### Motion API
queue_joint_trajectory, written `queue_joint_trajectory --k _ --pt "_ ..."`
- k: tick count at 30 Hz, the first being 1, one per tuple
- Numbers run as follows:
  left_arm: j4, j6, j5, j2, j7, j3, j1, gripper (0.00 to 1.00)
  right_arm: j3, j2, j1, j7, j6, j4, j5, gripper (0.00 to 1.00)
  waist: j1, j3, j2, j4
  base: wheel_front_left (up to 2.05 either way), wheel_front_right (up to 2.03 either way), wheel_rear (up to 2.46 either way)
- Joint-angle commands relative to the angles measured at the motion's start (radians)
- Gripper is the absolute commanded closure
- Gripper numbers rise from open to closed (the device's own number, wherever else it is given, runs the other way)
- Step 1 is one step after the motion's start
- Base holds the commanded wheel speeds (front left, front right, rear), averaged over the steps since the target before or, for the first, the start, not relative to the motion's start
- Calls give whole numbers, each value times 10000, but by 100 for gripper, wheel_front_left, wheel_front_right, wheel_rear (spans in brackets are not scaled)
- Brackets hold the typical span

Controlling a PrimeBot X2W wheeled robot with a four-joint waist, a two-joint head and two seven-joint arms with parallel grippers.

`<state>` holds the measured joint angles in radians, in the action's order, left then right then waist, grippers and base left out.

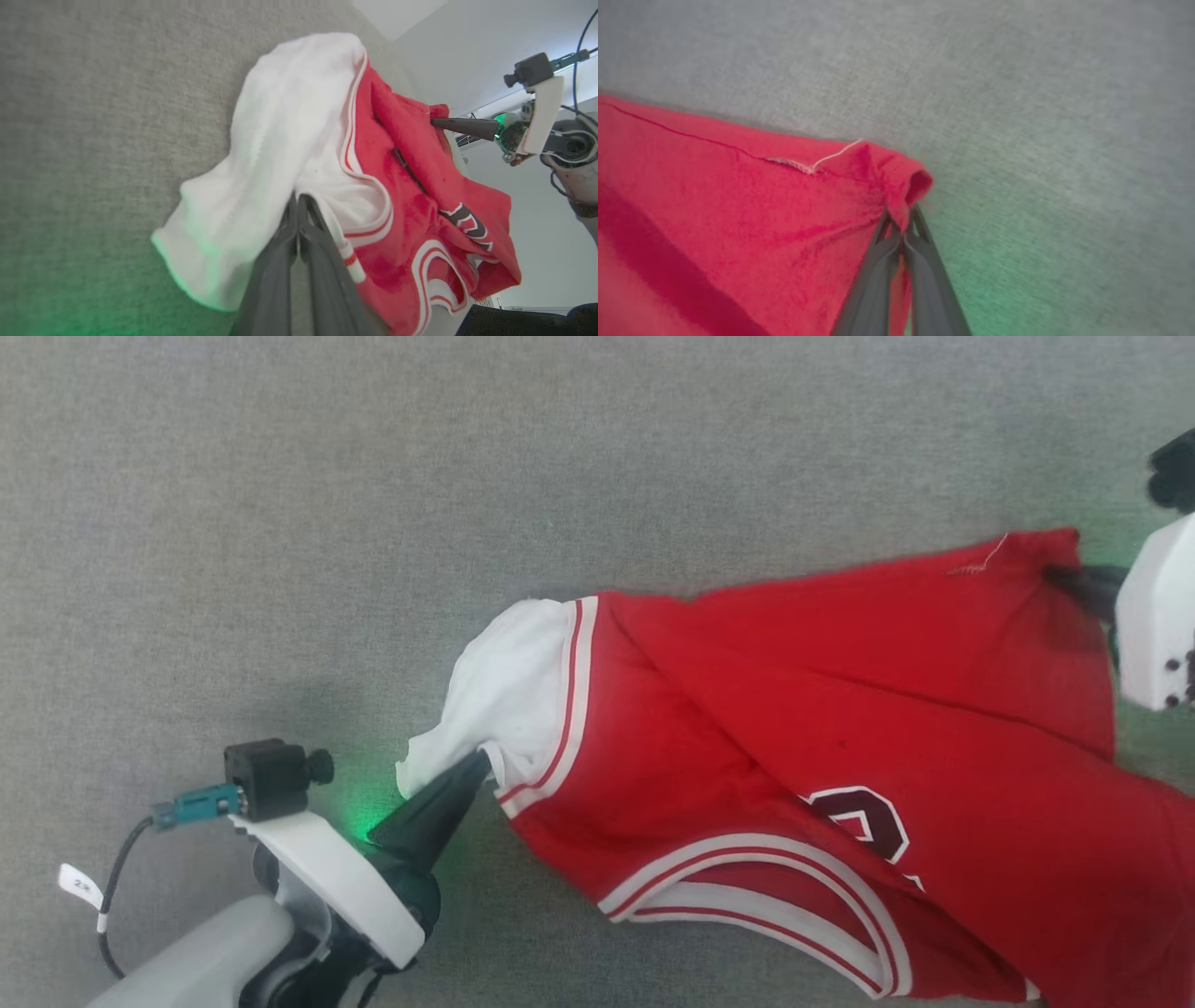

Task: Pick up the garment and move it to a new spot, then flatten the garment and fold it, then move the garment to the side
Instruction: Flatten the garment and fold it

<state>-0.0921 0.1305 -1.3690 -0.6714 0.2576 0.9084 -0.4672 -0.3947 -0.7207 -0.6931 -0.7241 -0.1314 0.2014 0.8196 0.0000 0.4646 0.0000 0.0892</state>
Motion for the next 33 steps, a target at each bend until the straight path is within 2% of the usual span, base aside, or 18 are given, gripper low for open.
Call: queue_joint_trajectory --k 1,5,9,16,23,29,33 --pt "-57 -9 -21 69 51 -130 -272 100 164 61 -208 224 14 130 63 100 0 -172 0 -50 0 0 0" --pt "-266 -10 81 -75 74 -575 -889 100 833 377 -630 1092 14 647 31 100 0 -433 0 -101 0 0 0" --pt "-851 -10 56 51 -33 -1092 -2126 100 1644 833 -1380 1841 14 1432 -235 100 0 -583 0 -179 0 0 0" --pt "-2084 -10 -669 573 -724 -1959 -4829 100 2954 1723 -3298 2804 8 2753 -649 100 0 -310 0 -443 0 0 0" --pt "-4369 -10 -1042 1369 -1476 -2744 -8732 100 4167 2715 -6448 4250 9 4378 -1495 100 0 409 0 -929 0 0 0" --pt "-5739 -13 -789 1698 -863 -3386 -11608 100 4791 3096 -8541 5533 15 5731 -2246 100 0 721 0 -1251 0 0 0" --pt "-5753 -13 -1080 1728 -927 -3447 -11895 100 4671 3195 -8835 5622 17 6324 -2286 100 0 785 0 -1289 0 0 0"
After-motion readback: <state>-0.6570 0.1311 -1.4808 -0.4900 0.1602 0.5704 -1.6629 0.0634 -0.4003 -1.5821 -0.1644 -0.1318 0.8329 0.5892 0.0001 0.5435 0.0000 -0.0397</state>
